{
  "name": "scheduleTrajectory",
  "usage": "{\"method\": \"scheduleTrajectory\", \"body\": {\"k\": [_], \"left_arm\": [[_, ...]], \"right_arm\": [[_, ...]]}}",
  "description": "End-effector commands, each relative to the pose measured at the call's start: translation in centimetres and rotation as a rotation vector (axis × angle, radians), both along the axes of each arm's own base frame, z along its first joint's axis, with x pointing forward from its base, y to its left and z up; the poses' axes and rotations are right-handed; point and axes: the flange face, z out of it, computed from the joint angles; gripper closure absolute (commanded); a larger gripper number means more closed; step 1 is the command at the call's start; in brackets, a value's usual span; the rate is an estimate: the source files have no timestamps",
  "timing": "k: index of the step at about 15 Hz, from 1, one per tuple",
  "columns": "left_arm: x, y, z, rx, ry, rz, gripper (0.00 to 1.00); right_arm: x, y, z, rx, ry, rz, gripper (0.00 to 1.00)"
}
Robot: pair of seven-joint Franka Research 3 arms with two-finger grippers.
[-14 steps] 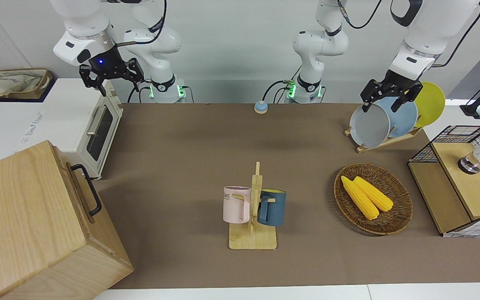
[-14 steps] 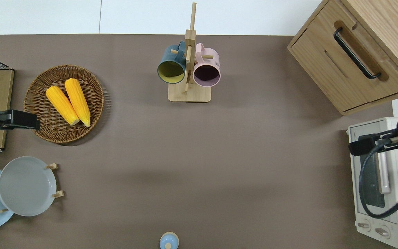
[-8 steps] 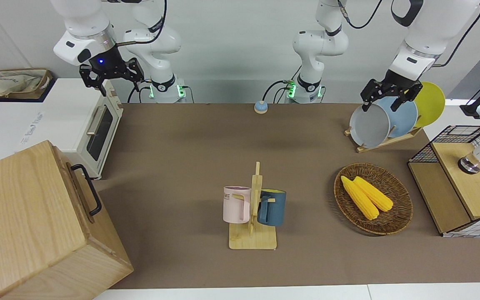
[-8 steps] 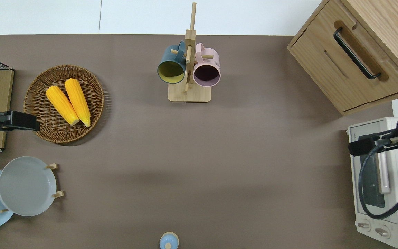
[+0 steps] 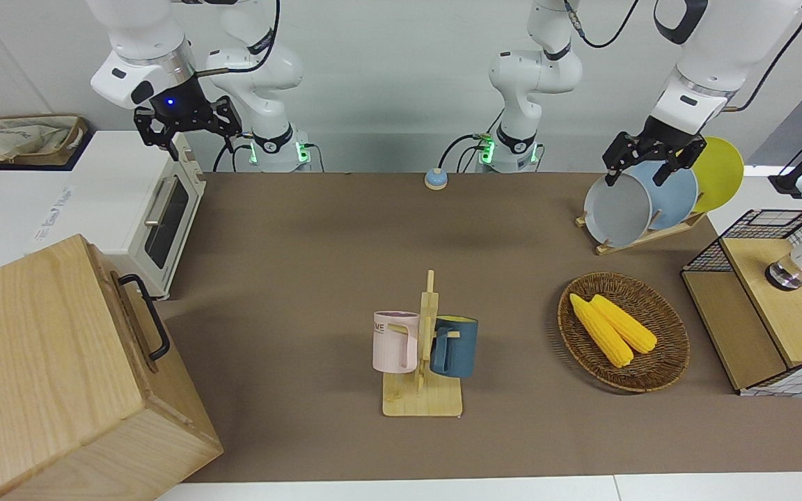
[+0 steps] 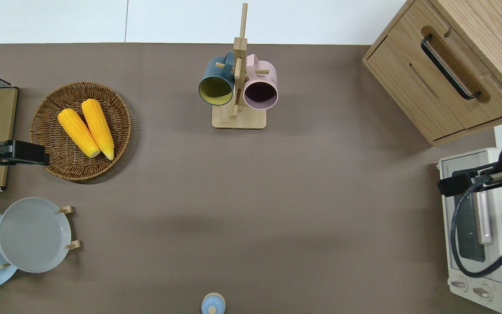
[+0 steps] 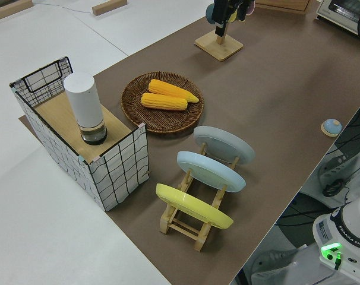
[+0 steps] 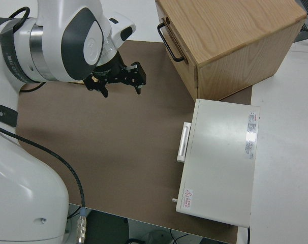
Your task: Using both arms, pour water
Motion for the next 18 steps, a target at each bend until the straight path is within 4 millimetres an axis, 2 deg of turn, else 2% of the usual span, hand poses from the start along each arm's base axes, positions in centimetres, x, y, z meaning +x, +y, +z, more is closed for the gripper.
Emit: {"method": "scheduleTrajectory", "body": {"k": [1, 6, 9, 13, 15, 18], "left_arm": [[-0.7, 2.0, 0.6, 0.000, 0.002, 0.028, 0.00], [-1.0, 5.6, 0.5, 0.003, 0.003, 0.030, 0.00], [-1.3, 8.2, 0.6, 0.039, 0.004, 0.005, 0.00], [-2.4, 13.6, 0.7, 0.040, 0.000, -0.039, 0.01], [-3.0, 16.0, 0.6, 0.039, -0.002, -0.081, 0.00], [-4.0, 19.8, 0.4, 0.038, -0.014, -0.101, 0.01]], "right_arm": [[-0.3, 1.3, 0.1, 0.007, -0.024, 0.015, 0.009], [-1.0, 9.0, -2.1, -0.016, -0.029, -0.052, 0.009], [-0.5, 10.7, -3.5, -0.006, -0.077, -0.034, 0.009], [0.0, 13.8, -7.6, 0.012, -0.136, -0.006, 0.009], [0.2, 14.6, -9.9, 0.019, -0.164, -0.012, 0.009], [0.4, 16.3, -11.2, 0.039, -0.202, 0.000, 0.009]]}}
